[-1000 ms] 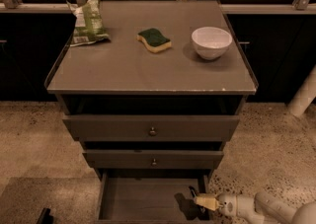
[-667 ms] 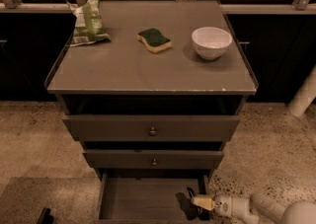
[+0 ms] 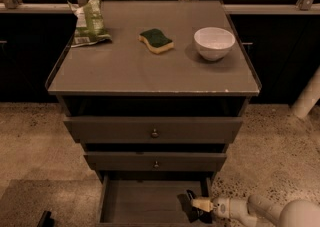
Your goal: Place rxbar chocolate into bottom drawer
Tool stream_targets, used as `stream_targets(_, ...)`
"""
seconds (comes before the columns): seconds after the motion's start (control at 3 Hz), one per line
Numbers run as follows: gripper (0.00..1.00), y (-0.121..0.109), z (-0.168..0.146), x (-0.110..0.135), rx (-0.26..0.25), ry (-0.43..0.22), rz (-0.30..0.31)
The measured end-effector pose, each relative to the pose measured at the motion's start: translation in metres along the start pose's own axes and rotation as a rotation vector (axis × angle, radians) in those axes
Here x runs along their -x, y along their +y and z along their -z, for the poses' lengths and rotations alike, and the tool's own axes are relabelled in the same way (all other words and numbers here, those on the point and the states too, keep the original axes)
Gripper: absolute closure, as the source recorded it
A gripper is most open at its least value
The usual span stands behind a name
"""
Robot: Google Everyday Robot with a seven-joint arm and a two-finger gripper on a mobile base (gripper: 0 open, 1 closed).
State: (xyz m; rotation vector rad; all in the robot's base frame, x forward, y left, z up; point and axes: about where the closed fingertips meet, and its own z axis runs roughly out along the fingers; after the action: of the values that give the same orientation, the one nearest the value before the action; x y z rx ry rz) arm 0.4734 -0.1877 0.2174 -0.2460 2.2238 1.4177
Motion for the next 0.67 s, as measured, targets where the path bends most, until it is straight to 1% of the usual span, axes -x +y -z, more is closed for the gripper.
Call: stream_targets(0.67,0.34,0.0,-0.0001,0.0,0.0,0.0,0.0)
